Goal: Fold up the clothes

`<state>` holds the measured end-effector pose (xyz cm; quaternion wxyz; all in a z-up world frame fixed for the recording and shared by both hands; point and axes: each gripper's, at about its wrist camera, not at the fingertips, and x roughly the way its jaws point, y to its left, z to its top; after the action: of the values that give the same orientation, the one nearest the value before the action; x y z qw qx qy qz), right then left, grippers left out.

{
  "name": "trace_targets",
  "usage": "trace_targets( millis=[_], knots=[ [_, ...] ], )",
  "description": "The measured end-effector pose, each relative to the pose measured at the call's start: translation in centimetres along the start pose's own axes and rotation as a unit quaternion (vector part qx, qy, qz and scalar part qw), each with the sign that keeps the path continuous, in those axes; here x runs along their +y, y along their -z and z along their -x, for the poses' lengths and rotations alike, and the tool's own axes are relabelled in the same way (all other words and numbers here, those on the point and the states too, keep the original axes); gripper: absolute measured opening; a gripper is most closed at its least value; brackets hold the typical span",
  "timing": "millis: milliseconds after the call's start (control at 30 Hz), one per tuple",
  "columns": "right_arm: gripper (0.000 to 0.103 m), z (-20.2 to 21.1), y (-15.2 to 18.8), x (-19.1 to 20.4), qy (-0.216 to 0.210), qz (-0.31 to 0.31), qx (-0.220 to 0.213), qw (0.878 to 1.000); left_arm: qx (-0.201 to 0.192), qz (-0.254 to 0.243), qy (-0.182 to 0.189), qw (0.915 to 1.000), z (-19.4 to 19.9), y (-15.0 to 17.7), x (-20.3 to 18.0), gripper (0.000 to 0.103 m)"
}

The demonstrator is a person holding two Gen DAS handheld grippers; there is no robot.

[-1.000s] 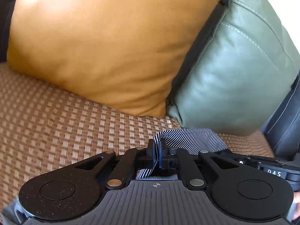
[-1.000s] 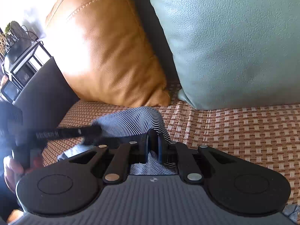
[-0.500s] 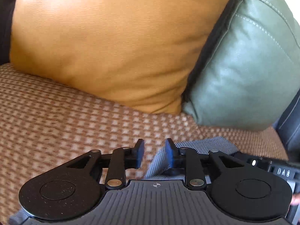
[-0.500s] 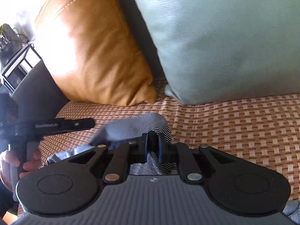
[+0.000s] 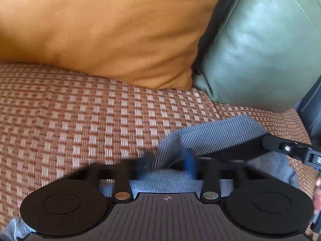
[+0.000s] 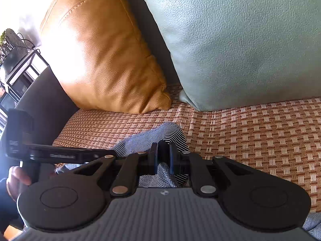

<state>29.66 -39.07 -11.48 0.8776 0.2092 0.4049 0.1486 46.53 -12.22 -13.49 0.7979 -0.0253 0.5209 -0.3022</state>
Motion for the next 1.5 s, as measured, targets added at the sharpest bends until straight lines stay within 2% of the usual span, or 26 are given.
trace_targets(
  millis=[67, 167, 333, 433, 567, 633, 700, 767, 833, 900, 1000, 1133, 1267, 1333, 1433, 1467, 1500],
  knots=[
    [0.012, 0.3, 0.1, -0.1, -0.003, -0.003, -0.001, 1.000, -0.011, 0.022, 0.005, 0.9997, 0.3, -0.1, 0.3, 0.000],
    [0.011, 1.5, 0.4, 0.1, -0.013, 0.000, -0.006, 1.000, -0.050, 0.028, 0.029, 0.9979, 3.4, 0.0, 0.2, 0.000],
    [0.011, 6.0, 0.9, 2.5, -0.040, 0.038, -0.023, 0.998, -0.086, 0.010, 0.051, 0.9949, 10.1, 1.7, -1.2, 0.000],
    [0.011, 9.8, 1.9, 4.9, -0.056, 0.072, -0.036, 0.995, -0.110, 0.007, 0.068, 0.9916, 14.5, 3.9, -2.1, 0.000],
    [0.011, 15.4, 4.6, 7.8, -0.076, 0.104, -0.060, 0.990, -0.143, 0.024, 0.108, 0.9835, 21.1, 8.2, -2.4, 0.000],
    [0.011, 18.5, 6.6, 9.2, -0.092, 0.114, -0.075, 0.986, -0.159, 0.018, 0.122, 0.9795, 24.5, 11.4, -3.0, 0.000],
    [0.011, 21.7, 9.4, 10.6, -0.105, 0.130, -0.090, 0.982, -0.174, 0.003, 0.129, 0.9763, 27.9, 15.0, -4.0, 0.000],
    [0.011, 24.6, 12.7, 12.0, -0.105, 0.156, -0.104, 0.977, -0.174, -0.020, 0.127, 0.9763, 30.3, 19.2, -5.0, 0.000],
    [0.011, 26.9, 16.6, 12.8, -0.103, 0.171, -0.106, 0.974, -0.163, -0.022, 0.131, 0.9776, 31.9, 23.6, -5.1, 0.000],
    [0.011, 28.3, 20.9, 13.1, -0.098, 0.179, -0.098, 0.974, -0.138, -0.005, 0.135, 0.9811, 32.4, 27.9, -4.8, 0.001],
    [0.011, 28.5, 26.8, 13.1, -0.078, 0.197, -0.074, 0.975, -0.098, 0.008, 0.122, 0.9877, 31.1, 33.9, -4.2, 0.001],
    [0.011, 27.4, 33.5, 12.7, -0.042, 0.218, -0.037, 0.974, -0.055, 0.036, 0.097, 0.9931, 27.5, 39.2, -3.5, 0.003],
    [0.011, 24.8, 37.0, 12.2, -0.004, 0.236, 0.003, 0.972, -0.020, 0.031, 0.060, 0.9975, 24.9, 42.2, -3.2, 0.004],
    [0.012, 24.7, 38.0, 12.4, 0.001, 0.234, 0.004, 0.972, -0.026, 0.050, 0.066, 0.9963, 24.9, 42.6, -2.6, 0.007],
    [0.016, 24.6, 38.6, 12.9, 0.009, 0.239, 0.008, 0.971, -0.035, 0.068, 0.078, 0.9941, 25.4, 42.9, -2.0, 0.027],
    [0.019, 24.9, 38.9, 12.9, 0.014, 0.240, 0.009, 0.971, -0.036, 0.065, 0.084, 0.9937, 25.8, 42.7, -1.8, 0.029],
    [0.029, 25.2, 39.2, 12.9, 0.018, 0.240, 0.009, 0.971, -0.036, 0.062, 0.087, 0.9936, 26.1, 42.6, -1.9, 0.034]
  ],
)
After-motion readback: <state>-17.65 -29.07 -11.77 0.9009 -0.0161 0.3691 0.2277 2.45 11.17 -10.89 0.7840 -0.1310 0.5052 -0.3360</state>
